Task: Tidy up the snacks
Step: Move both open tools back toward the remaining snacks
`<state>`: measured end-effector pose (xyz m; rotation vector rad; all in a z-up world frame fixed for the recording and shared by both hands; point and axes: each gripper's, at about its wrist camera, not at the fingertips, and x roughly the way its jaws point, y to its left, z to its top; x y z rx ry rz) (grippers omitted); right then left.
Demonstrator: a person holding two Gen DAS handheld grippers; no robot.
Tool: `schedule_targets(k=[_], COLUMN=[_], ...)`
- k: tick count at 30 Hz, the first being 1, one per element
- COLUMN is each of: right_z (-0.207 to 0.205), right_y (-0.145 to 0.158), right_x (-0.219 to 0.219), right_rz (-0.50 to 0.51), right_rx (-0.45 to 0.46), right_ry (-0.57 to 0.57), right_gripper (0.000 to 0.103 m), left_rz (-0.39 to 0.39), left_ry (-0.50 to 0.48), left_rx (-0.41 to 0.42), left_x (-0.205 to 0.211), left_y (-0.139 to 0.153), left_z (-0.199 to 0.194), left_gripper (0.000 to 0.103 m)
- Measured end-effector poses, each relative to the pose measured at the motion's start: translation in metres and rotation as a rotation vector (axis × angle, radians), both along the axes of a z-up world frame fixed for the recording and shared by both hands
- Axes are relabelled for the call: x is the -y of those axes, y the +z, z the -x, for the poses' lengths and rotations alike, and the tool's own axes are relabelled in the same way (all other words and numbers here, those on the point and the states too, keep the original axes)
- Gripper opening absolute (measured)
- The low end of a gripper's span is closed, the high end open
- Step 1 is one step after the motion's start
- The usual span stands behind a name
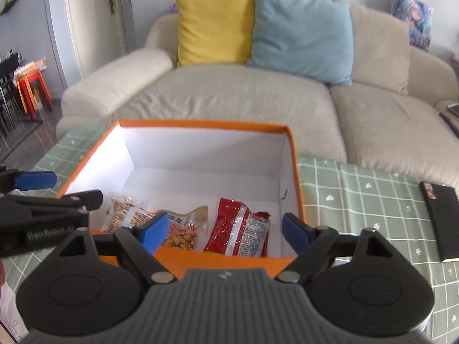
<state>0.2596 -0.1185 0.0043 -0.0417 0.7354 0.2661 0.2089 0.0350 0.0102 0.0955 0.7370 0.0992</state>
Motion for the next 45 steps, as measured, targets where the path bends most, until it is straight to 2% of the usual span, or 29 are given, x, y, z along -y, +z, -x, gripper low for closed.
schedule_targets(k=[6,10,14,18,22,29,32,35,40,45], right_z=[0.051,0.087,0.118,0.147,0.171,0.191,0.192,0.189,0.185,0.183], right_y=[0.005,0.001,-0.010,-0.022,-0.031,-0.048,-0.058,-0.066,-0.080,-0.086], right_x=[0.010,0.014,0.016,0.018,0.016,0.021,0.021,0.023,0.023,0.016], right_rz=[-0.021,0.000,0.007,0.004,0.053,0.063,0.081,0.055,0.053,0.059], right_rx=[0.089,0.135,0.124,0.107,0.122,0.025,-0.028,-0.076,-0.130,-0.133], right_ry=[-0.033,-0.046,-0.040,-0.049,-0.044,-0.035,-0.027,-0.033,-0.027,-0.003], right_gripper=[0.088,0.089,0.091,0.093,0.094,0.094,0.089,0.083,0.075,0.068], left_rz=[0.092,0.119,0.135,0.171,0.170,0.213,0.252,0.293,0.225,0.188], left_ry=[-0.012,-0.031,-0.050,-0.055,-0.086,-0.138,-0.150,-0.158,-0.166,-0.191], left_rx=[0.063,0.072,0.081,0.054,0.044,-0.025,-0.077,-0.124,-0.122,-0.115], left_x=[-0.003,0.001,0.004,0.005,0.007,0.004,0.002,0.001,0.008,0.014], left_y=[0.009,0.003,-0.005,-0.016,-0.026,-0.046,-0.058,-0.067,-0.078,-0.086], left_z=[0.039,0.065,0.090,0.111,0.130,0.153,0.159,0.160,0.160,0.156], left_gripper=[0.083,0.083,0.083,0.083,0.083,0.080,0.078,0.078,0.077,0.075])
